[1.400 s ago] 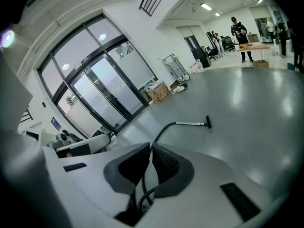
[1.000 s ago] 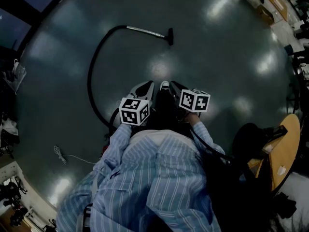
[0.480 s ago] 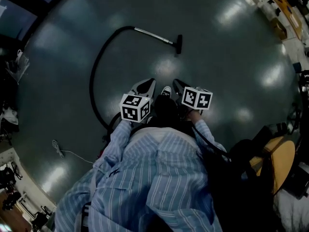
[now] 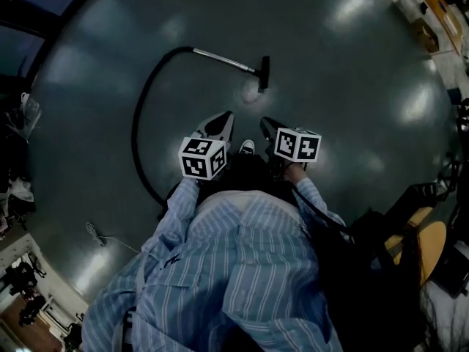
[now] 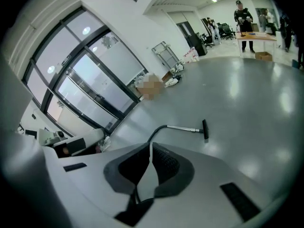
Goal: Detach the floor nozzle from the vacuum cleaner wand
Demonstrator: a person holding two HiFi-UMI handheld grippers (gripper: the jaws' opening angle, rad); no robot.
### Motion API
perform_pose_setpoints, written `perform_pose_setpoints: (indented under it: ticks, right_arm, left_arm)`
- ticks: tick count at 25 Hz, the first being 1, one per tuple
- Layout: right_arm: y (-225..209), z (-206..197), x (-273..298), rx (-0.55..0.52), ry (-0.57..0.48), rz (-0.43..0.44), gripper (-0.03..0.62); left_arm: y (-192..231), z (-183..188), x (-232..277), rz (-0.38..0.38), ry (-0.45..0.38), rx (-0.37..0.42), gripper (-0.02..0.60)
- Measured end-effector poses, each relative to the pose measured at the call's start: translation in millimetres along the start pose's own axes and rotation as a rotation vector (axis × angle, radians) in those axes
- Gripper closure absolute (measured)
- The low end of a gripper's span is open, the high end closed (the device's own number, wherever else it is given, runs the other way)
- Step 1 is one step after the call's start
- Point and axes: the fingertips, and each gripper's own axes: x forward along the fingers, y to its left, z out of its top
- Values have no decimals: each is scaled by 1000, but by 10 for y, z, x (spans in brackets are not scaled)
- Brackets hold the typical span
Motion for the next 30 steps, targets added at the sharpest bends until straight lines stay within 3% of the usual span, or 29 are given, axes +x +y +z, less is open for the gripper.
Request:
perform_pose_setpoints:
  ticks: [12, 18, 24, 30]
  right_arm:
    - [-296, 295, 149, 115, -16, -25, 572]
    - [-476, 510, 349, 187, -57, -55, 571]
    - [-514, 1110, 724, 259, -118, -102, 571]
    - [-394, 1646, 1238, 285, -150, -114, 571]
  left_arm:
    - [113, 304, 502, -45, 65, 20, 574]
    - [304, 453, 912, -138, 111, 28, 575]
    - [698, 1025, 1425, -217, 142, 69, 575]
    - [1200, 1533, 1823, -271, 190, 160, 574]
